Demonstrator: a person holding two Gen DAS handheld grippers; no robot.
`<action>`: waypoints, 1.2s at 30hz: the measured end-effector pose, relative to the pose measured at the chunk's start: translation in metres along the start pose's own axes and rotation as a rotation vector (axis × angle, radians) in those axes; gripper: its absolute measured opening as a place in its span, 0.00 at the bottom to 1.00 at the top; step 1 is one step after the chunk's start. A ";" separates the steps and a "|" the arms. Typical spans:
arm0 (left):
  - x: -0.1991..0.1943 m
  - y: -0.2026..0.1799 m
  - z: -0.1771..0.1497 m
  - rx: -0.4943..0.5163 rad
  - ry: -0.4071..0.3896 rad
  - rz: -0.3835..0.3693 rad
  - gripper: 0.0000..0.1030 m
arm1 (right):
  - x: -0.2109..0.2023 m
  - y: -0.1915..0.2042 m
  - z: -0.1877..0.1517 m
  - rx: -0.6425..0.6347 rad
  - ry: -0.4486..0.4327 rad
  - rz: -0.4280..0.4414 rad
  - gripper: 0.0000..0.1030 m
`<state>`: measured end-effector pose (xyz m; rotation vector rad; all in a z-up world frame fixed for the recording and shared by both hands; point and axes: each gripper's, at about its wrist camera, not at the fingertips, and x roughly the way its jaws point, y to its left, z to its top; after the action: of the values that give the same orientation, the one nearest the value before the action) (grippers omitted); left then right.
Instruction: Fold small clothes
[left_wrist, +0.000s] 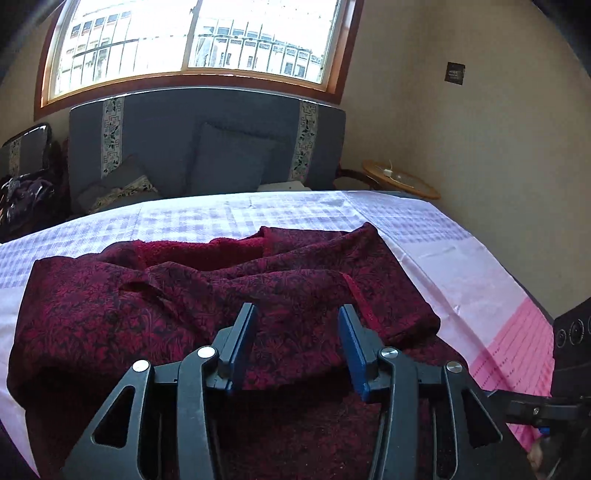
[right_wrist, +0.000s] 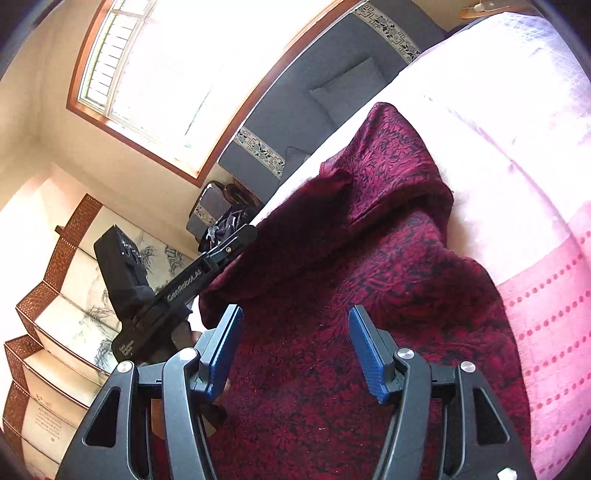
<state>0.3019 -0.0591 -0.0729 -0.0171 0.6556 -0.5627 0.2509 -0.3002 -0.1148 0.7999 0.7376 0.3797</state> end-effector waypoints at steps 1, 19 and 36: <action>-0.007 -0.003 -0.003 0.009 -0.019 0.009 0.58 | -0.001 -0.001 0.004 0.000 -0.004 0.000 0.57; -0.103 0.162 -0.106 -0.586 -0.161 0.130 0.84 | 0.113 0.017 0.086 -0.169 0.320 -0.237 0.29; -0.101 0.178 -0.117 -0.695 -0.130 0.187 0.84 | 0.086 0.015 0.096 -0.376 0.132 -0.443 0.04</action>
<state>0.2555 0.1620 -0.1418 -0.6328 0.6898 -0.1311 0.3788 -0.2908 -0.0965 0.2457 0.9082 0.1616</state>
